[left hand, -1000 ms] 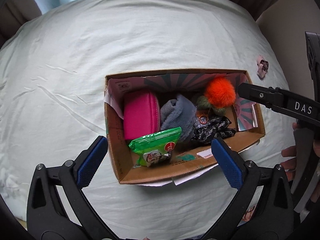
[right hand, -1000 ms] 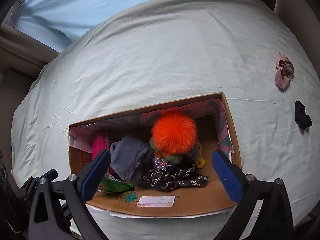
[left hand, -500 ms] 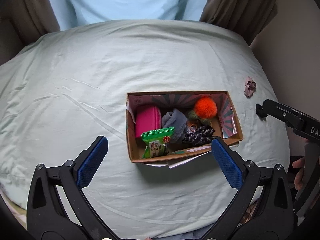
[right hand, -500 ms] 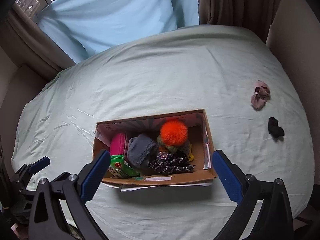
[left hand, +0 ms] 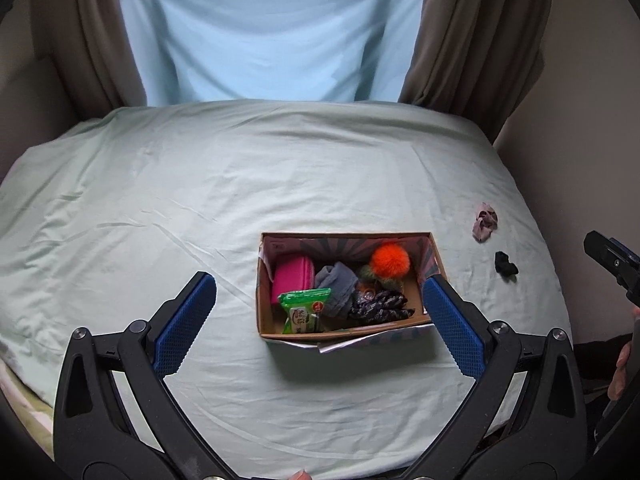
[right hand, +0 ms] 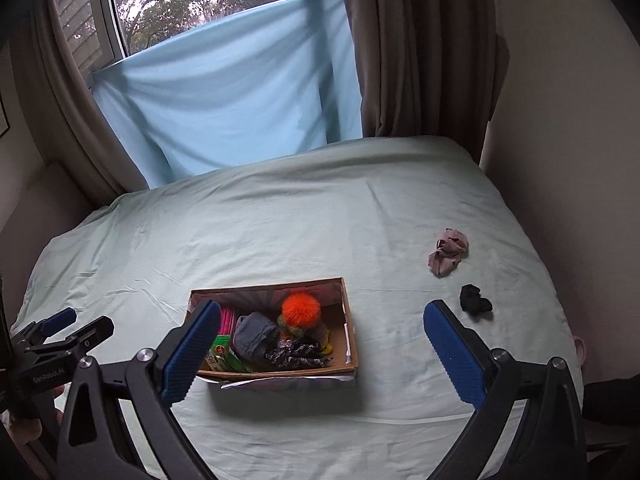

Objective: Organize soft objects
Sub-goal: 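Move both tools toward the pink fabric item and black sock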

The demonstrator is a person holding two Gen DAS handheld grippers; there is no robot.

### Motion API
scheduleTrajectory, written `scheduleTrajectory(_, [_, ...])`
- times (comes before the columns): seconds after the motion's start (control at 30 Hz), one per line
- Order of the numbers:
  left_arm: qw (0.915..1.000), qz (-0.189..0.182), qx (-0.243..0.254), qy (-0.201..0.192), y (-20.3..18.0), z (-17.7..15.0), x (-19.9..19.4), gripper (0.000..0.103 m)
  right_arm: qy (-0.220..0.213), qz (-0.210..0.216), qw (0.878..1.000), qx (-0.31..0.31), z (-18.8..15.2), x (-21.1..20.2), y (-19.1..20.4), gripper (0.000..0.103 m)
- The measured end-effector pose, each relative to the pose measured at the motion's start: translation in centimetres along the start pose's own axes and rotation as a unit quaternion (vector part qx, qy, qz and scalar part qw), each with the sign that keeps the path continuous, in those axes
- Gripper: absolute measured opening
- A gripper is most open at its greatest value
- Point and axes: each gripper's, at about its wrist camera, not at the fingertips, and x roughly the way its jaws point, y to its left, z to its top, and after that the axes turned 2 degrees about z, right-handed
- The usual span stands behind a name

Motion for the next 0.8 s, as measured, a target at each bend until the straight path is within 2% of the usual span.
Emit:
scheduleTrajectory(0.17, [0.9998,-0.019,0.008,-0.007,-3.7,0.8,-0.4,0.103,-0.015,-0.012,1.0,0.011,-0.3,-1.3,-3.2,0.101])
scheduleTrajectory(0.43, [0.9974,-0.038,0.058,-0.021,-13.6,3.5,1.4,0.103,-0.018,-0.031,0.998,0.046,-0.1,-1.7,-11.2,0.101])
scheduleTrajectory(0.63, [0.9929,-0.067,0.098,-0.004,-22.3,6.0,5.8,0.103,-0.007,-0.047,0.998,0.05,0.7,-0.3,-17.7,0.101])
scheduleTrajectory(0.8, [0.9881,-0.084,0.127,0.024,-29.2,7.9,11.1,0.103,0.016,-0.046,0.997,0.061,1.0,2.9,-22.8,0.101])
